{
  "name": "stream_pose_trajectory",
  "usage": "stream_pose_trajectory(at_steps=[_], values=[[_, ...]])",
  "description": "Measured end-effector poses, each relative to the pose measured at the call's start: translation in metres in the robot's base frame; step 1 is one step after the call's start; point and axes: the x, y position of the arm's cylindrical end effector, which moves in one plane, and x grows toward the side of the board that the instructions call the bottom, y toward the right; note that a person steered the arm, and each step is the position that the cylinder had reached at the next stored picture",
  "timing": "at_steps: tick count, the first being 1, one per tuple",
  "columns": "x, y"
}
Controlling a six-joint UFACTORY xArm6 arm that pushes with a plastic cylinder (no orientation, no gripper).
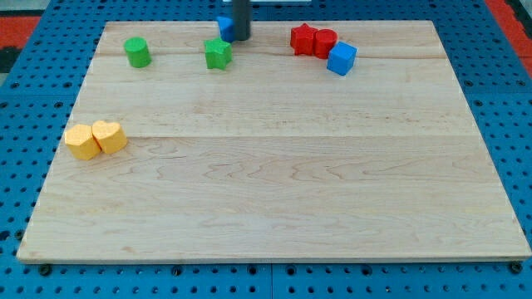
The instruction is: Move blue triangle top left and move red circle near to red star
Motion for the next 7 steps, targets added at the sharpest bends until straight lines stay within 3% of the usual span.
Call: stream_pose_trajectory(at_steps=[1, 2, 3, 5, 7], values=[[0.000, 0.004], [-0.019, 0.066], [-0.031, 0.029], [-0.021, -0.099], [-0.032, -0.022]])
